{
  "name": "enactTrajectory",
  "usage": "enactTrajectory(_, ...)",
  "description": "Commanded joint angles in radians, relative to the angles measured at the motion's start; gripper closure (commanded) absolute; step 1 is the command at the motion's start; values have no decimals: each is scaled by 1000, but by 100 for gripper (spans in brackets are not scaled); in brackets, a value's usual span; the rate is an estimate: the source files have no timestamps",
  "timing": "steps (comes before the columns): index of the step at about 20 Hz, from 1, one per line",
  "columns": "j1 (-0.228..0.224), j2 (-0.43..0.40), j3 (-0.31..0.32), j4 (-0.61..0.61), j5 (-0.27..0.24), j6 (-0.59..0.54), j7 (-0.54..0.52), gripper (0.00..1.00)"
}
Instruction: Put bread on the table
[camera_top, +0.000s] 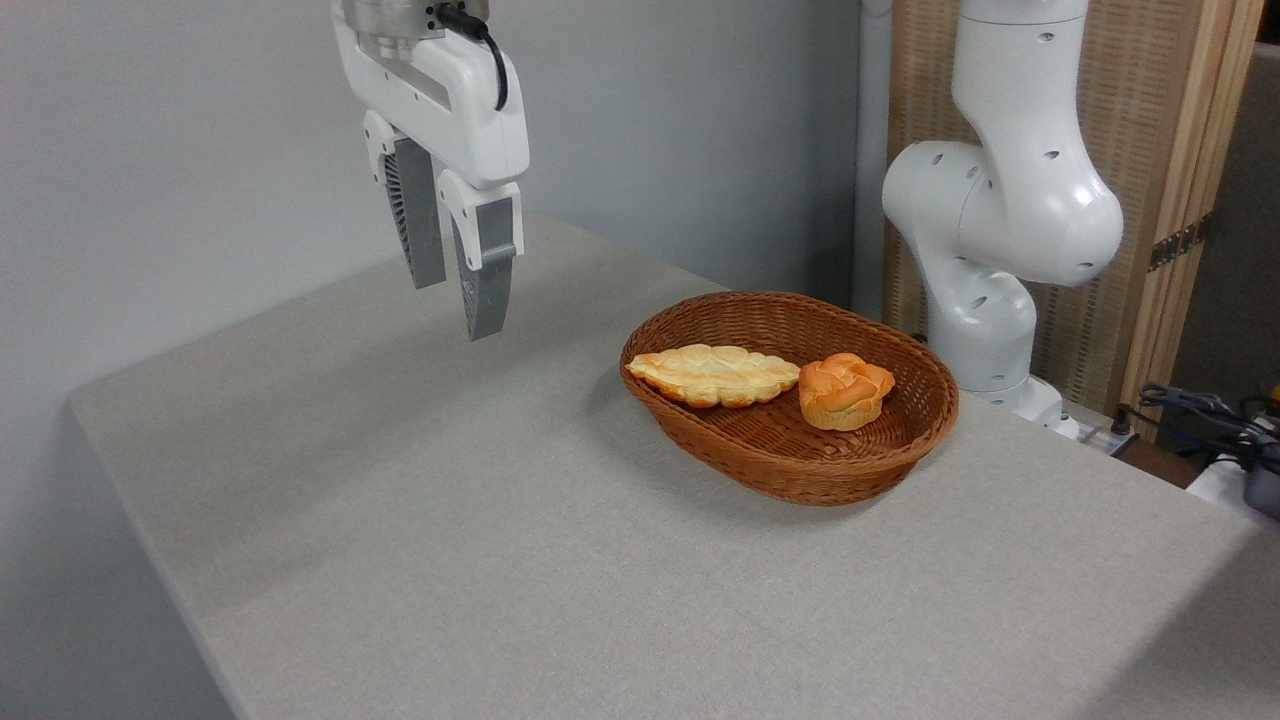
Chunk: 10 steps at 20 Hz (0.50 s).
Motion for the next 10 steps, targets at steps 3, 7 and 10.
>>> enactTrajectory(3, 13, -7, -6, 8, -20, -55, 8, 0)
enactTrajectory(7, 9, -27, -6, -15, -20, -62, 7, 0)
enactTrajectory(10, 8, -41, -14, -48, -18, -62, 7, 0)
